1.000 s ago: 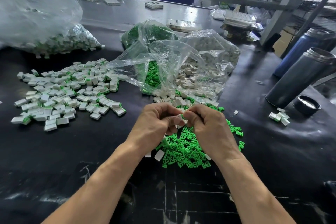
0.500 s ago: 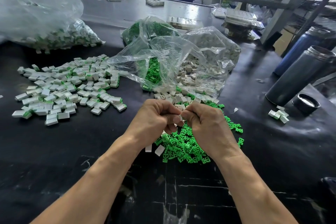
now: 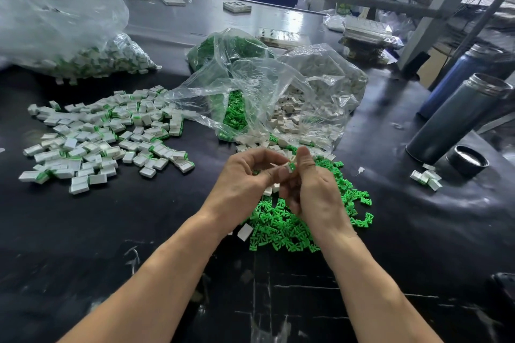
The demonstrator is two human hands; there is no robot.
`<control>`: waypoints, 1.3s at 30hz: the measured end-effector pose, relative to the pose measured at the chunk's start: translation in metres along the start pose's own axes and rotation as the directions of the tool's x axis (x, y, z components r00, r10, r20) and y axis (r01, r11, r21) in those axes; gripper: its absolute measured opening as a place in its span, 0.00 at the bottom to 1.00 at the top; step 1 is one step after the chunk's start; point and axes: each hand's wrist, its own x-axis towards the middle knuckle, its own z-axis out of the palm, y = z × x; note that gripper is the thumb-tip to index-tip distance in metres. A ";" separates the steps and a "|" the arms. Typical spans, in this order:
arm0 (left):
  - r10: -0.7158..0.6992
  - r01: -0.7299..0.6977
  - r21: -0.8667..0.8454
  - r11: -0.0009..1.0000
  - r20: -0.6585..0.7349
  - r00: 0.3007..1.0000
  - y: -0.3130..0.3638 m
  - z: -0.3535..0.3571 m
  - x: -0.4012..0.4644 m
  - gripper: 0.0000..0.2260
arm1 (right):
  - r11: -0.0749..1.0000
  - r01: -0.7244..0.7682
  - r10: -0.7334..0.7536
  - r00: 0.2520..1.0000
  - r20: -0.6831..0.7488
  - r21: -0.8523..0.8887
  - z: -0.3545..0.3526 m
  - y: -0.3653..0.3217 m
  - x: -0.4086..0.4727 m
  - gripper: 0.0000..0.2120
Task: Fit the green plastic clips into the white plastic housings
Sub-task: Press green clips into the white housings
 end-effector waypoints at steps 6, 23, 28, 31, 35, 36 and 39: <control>0.000 0.003 -0.053 0.999 0.048 0.999 -0.001 0.003 -0.002 0.04 | 0.995 -0.007 0.007 1.000 0.003 0.100 0.008 0.000 -0.001 0.34; 0.025 -0.025 0.010 1.000 0.002 1.000 -0.004 0.008 -0.004 0.03 | 0.960 0.175 -0.222 0.952 -0.210 -0.221 0.015 0.009 0.010 0.29; 0.021 -0.021 -0.001 1.000 -0.012 1.000 -0.002 0.009 -0.005 0.03 | 0.954 0.166 -0.221 0.951 -0.214 -0.249 0.016 0.009 0.011 0.29; 0.031 -0.031 0.012 0.999 -0.021 0.999 -0.003 0.008 -0.005 0.02 | 0.952 0.160 -0.216 0.954 -0.206 -0.260 0.017 0.010 0.011 0.28; 0.035 -0.034 0.036 0.999 -0.026 0.999 -0.003 0.007 -0.004 0.02 | 0.976 0.145 -0.169 0.975 -0.143 -0.165 0.016 0.014 0.009 0.30; 0.039 -0.037 0.059 0.998 -0.036 0.999 -0.003 0.006 -0.003 0.02 | 0.981 0.129 -0.149 0.980 -0.134 -0.143 0.016 0.013 0.009 0.31; 0.056 -0.043 0.127 0.991 -0.101 0.993 -0.002 0.001 -0.001 0.02 | 0.981 0.123 -0.145 0.977 -0.153 -0.148 0.011 0.012 0.008 0.28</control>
